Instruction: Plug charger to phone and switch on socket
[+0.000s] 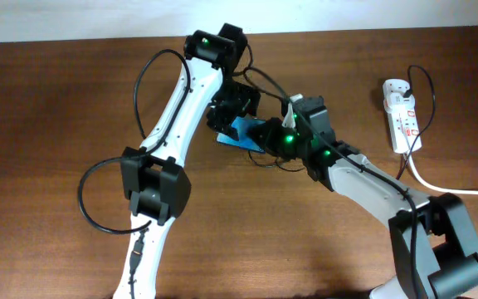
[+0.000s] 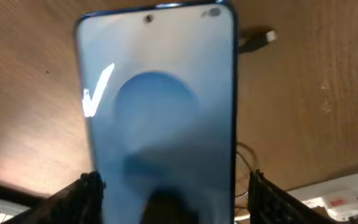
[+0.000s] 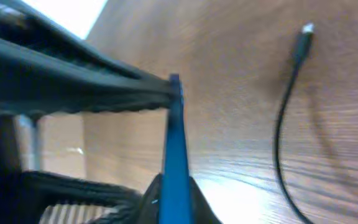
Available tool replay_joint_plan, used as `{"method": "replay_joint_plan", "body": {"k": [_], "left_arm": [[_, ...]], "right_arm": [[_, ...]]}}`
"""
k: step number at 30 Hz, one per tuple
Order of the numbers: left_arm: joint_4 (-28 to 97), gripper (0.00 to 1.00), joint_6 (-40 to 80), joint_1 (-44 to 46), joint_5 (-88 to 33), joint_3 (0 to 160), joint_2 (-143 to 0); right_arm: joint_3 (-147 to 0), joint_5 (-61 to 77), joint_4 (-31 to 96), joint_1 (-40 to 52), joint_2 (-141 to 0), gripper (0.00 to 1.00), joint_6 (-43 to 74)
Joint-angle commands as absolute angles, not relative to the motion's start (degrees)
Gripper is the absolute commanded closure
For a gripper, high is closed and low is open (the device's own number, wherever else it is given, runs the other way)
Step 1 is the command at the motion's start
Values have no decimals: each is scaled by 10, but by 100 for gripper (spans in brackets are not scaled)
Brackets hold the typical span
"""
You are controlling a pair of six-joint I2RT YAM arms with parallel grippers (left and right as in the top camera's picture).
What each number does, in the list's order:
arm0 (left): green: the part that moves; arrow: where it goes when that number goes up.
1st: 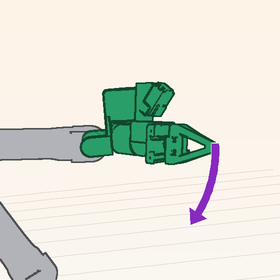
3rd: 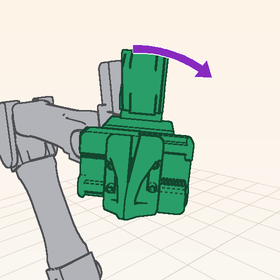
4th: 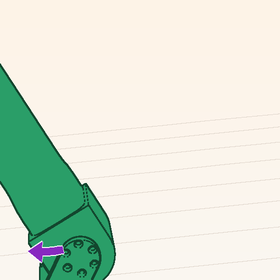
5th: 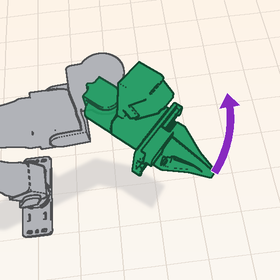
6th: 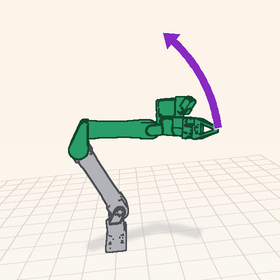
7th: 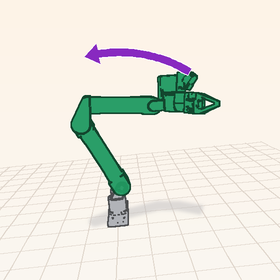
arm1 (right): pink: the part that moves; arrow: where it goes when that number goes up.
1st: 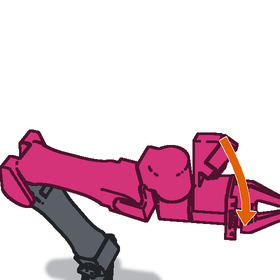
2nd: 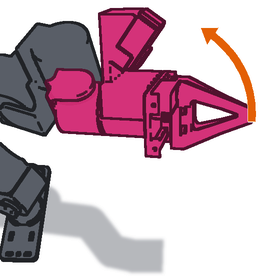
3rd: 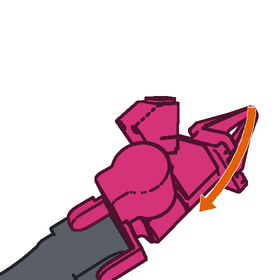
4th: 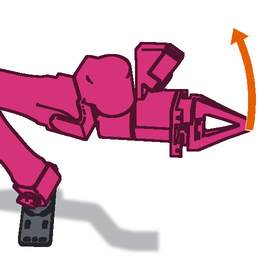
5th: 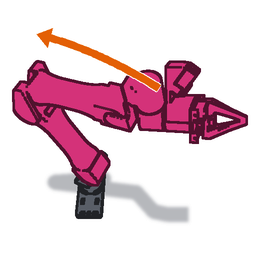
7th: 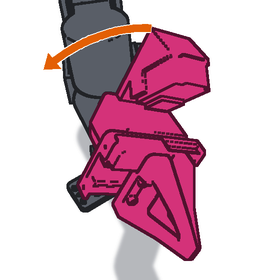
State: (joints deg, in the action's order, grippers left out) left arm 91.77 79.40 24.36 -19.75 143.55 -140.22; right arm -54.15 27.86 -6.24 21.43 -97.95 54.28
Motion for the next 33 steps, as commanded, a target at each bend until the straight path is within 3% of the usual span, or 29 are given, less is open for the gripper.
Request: {"method": "replay_joint_plan", "body": {"k": [1, 4, 6, 8, 9, 10, 13, 15, 17, 25, 29, 31, 33], "left_arm": [[925, 100, 797, 243, -203, 1446, -1397], [925, 100, 796, 243, -203, 1446, -1397], [924, 100, 724, 234, -203, 1446, -1397], [910, 100, 521, 212, -259, 1446, -1397], [870, 100, 372, 193, -356, 1446, -1397], [841, 100, 298, 181, -444, 1446, -1397], [740, 78, 261, 146, -682, 1446, -1397], [666, 62, 347, 132, -756, 1446, -1397], [603, 31, 409, 131, -757, 1446, -1397], [386, 39, 613, 147, -715, 1446, -1397], [341, 56, 712, 175, -630, 1446, -1397], [321, 58, 725, 185, -614, 1446, -1397], [304, 73, 740, 187, -605, 1446, -1397]], "right_arm": [[-547, 274, -71, 217, -979, 96, 530], [-547, 279, -77, 213, -979, 96, 530], [-547, 300, -77, 182, -977, 96, 528], [-547, 317, -78, 136, -956, 96, 515], [-547, 317, -80, 114, -930, 96, 513], [-547, 314, -90, 103, -910, 96, 514], [-547, 243, -166, 93, -861, 96, 641], [-547, 158, -233, 94, -861, 96, 763], [-547, 102, -268, 97, -861, 96, 825], [-608, 44, -300, 179, -904, 96, 937], [-616, 23, -294, 192, -904, 96, 951], [-616, 28, -289, 193, -905, 96, 950], [-616, 30, -285, 196, -905, 96, 950]]}}
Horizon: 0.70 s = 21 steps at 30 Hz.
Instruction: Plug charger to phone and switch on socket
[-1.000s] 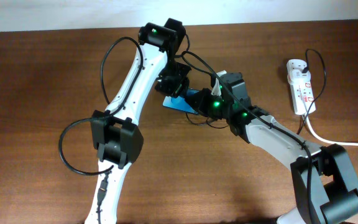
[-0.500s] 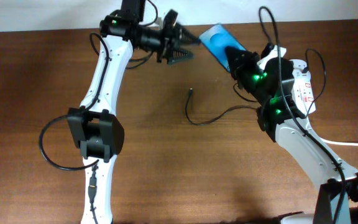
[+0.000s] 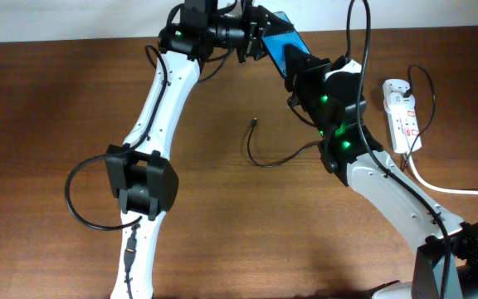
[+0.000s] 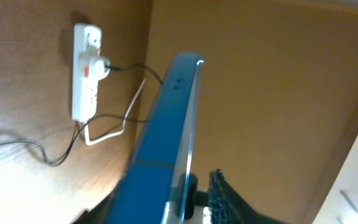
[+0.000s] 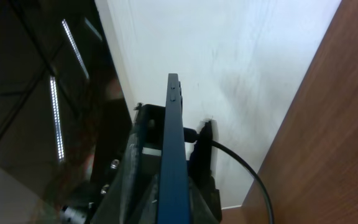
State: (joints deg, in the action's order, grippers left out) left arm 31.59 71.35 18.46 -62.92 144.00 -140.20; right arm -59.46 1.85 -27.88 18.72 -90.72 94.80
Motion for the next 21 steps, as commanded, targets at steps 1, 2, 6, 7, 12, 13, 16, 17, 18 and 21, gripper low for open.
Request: {"method": "replay_joint_plan", "body": {"k": [1, 2, 6, 7, 12, 13, 16, 17, 18, 21], "left_arm": [[304, 76, 742, 186, -599, 1446, -1397], [304, 84, 743, 186, -587, 1446, -1397], [304, 100, 767, 186, -531, 1446, -1397], [304, 100, 761, 184, -518, 1446, -1397], [307, 100, 679, 129, -512, 1446, -1397], [319, 100, 640, 104, -538, 1446, -1397], [470, 100, 497, 31, -579, 1446, -1397], [536, 100, 428, 15, -590, 1446, -1397], [600, 100, 358, 5, -606, 1446, -1397], [776, 100, 149, 1, -617, 1446, -1397]], "right_arm": [[-616, 30, -274, 199, -905, 96, 950], [-616, 32, -259, 205, -905, 96, 950], [-616, 27, -240, 218, -905, 72, 948], [-616, 27, -238, 218, -905, 67, 942], [-616, 30, -220, 217, -905, 2, 817], [-616, 34, -161, 216, -905, 2, 741], [-616, 27, 1, 216, -905, 1, 614], [-616, 27, 43, 216, -905, 2, 566], [-615, 27, 80, 216, -905, 1, 507], [-615, 68, 95, 216, -915, 3, 388]]}}
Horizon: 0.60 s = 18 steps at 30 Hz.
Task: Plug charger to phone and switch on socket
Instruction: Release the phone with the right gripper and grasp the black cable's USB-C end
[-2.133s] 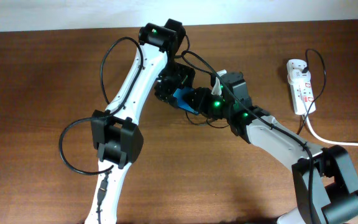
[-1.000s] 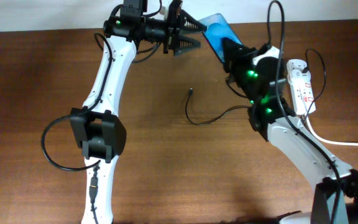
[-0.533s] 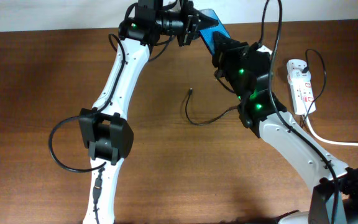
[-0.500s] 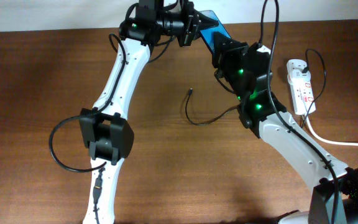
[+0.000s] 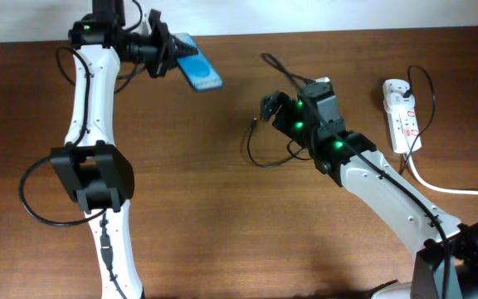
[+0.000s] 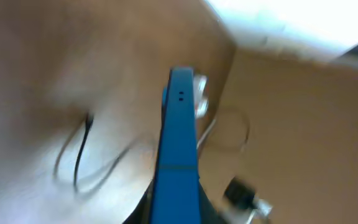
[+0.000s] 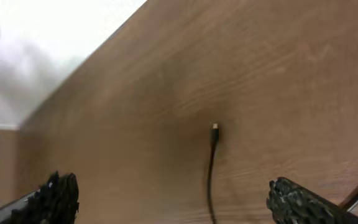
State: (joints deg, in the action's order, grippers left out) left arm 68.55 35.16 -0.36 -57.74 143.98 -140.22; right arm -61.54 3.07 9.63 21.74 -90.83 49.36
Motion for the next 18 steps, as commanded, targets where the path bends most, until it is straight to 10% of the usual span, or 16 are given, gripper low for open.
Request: {"method": "replay_joint_plan", "body": {"k": [1, 18], "left_arm": [[824, 100, 86, 1, -617, 1446, -1397], [897, 100, 34, -10, -564, 1446, -1397]], "right_arm": [[-615, 101, 92, 212, -926, 5, 388], [-617, 249, -90, 220, -1192, 50, 505]]}}
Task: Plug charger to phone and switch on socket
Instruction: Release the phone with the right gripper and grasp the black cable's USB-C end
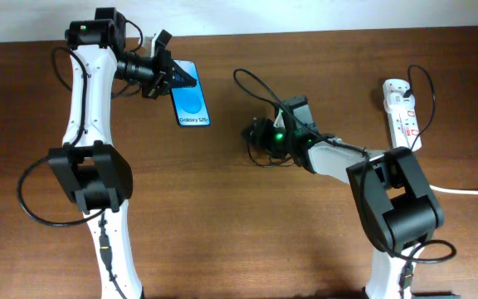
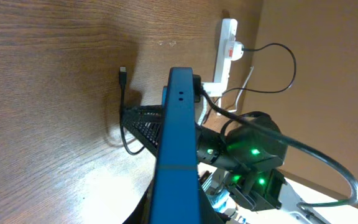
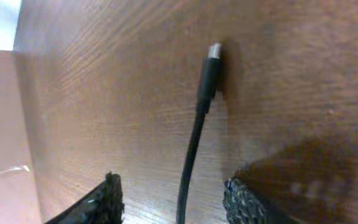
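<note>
A blue phone with its screen lit hangs over the back left of the table, and my left gripper is shut on its end. In the left wrist view the phone shows edge-on. The black charger cable lies mid-table, its plug bare on the wood. My right gripper is open and low, one finger on each side of the cable just behind the plug, not touching it. A white power strip lies at the right with the charger plugged in.
A white mains lead runs from the strip off the right edge. The right arm's own black cable loops above the charger cable. The wall edge runs along the back of the wooden table.
The left gripper has turned the phone screen-up and brought it a little nearer the table's middle. The right gripper has moved down and left, and now straddles the cable behind its plug.
Both grippers held the phone at mid-table beside the cable. Then they held it together, raised at the table's back edge. Then the left alone held it at back left while the right stood open over the plug. Now the right straddles the cable.
</note>
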Available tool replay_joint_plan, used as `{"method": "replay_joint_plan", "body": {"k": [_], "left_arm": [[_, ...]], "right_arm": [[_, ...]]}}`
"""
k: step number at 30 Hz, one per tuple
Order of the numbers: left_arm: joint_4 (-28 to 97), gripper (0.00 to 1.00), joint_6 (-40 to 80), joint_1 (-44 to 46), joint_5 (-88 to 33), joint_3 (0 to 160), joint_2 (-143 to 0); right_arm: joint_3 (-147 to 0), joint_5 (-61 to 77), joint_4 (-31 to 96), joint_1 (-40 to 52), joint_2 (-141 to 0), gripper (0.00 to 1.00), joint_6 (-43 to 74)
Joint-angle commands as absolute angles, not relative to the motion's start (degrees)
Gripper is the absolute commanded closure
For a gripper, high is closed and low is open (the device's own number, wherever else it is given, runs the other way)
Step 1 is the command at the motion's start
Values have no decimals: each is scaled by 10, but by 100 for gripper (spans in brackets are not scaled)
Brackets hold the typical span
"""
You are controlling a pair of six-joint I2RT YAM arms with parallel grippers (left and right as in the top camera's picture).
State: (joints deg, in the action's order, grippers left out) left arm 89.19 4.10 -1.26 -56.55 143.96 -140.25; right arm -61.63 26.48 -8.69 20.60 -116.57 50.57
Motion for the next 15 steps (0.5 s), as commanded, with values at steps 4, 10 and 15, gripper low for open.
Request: {"method": "replay_joint_plan", "body": {"k": [4, 10, 15], "left_arm": [[897, 100, 34, 8, -556, 1446, -1397], [896, 100, 34, 14, -550, 1446, -1397], [896, 100, 34, 14, -550, 1446, -1397]], "right_arm": [[-617, 190, -105, 221, -1203, 60, 505], [-617, 147, -115, 221, -1204, 74, 505], [-617, 147, -150, 221, -1209, 73, 505]]}}
